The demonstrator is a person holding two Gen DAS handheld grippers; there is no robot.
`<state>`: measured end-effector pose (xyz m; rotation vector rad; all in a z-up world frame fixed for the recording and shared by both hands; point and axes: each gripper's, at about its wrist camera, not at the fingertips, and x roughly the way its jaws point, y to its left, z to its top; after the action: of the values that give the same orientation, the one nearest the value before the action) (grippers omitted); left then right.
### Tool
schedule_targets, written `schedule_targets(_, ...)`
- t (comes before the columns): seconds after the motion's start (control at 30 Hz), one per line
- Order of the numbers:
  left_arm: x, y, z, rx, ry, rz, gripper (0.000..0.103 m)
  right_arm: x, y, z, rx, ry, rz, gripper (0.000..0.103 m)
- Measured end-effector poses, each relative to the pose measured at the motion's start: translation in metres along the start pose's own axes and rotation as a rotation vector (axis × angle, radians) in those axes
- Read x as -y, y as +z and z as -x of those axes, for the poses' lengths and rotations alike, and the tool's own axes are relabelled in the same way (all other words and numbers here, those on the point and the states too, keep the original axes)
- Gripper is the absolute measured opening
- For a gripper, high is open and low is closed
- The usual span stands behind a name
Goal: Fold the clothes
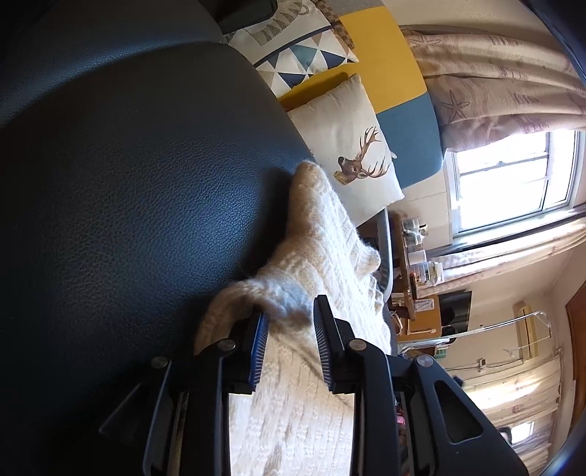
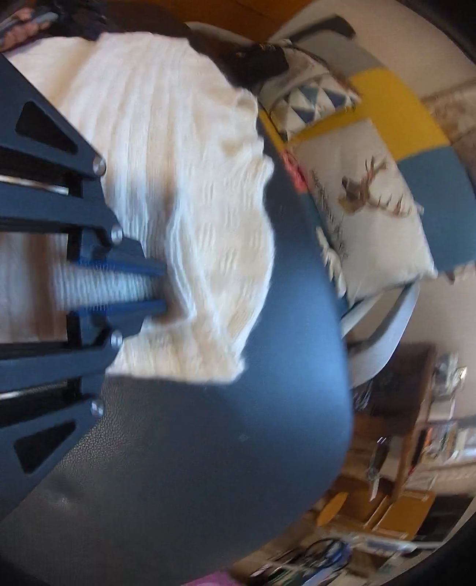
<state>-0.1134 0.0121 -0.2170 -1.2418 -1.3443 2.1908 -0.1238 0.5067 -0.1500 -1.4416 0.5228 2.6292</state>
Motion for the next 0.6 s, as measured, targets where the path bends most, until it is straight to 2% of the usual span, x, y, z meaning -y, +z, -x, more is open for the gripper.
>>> schedule_targets(0.1, 0.0, -0.001, 0.006, -0.006, 0.004, -0.013, 0.027, 0.005, -0.002, 0.004, 0.019, 0.007, -0.019, 0.01)
schedule_targets(0.13, 0.0, -0.001, 0.009, -0.007, 0.006, -0.018, 0.029, -0.001, -0.001, 0.01, 0.03, 0.04, -0.002, 0.015)
schedule_targets(0.17, 0.0, -0.002, 0.012, -0.009, 0.008, -0.023, 0.032, -0.009, 0.0, 0.015, 0.041, 0.073, 0.018, 0.015)
schedule_targets(0.27, 0.0, -0.005, 0.024, -0.002, -0.003, -0.033, 0.034, -0.052, -0.001, 0.023, 0.051, 0.189, 0.137, 0.015)
schedule_targets(0.37, 0.001, -0.006, 0.035, 0.004, -0.02, -0.03, 0.034, -0.11, -0.005, 0.016, 0.017, 0.281, 0.271, 0.015)
schedule_targets(0.5, 0.025, 0.003, 0.04, 0.03, -0.094, -0.074, 0.034, -0.17, -0.016, -0.007, -0.048, 0.313, 0.392, 0.015)
schedule_targets(0.6, 0.053, 0.018, 0.022, 0.011, -0.125, -0.134, 0.034, -0.185, -0.017, -0.015, -0.07, 0.327, 0.399, 0.015)
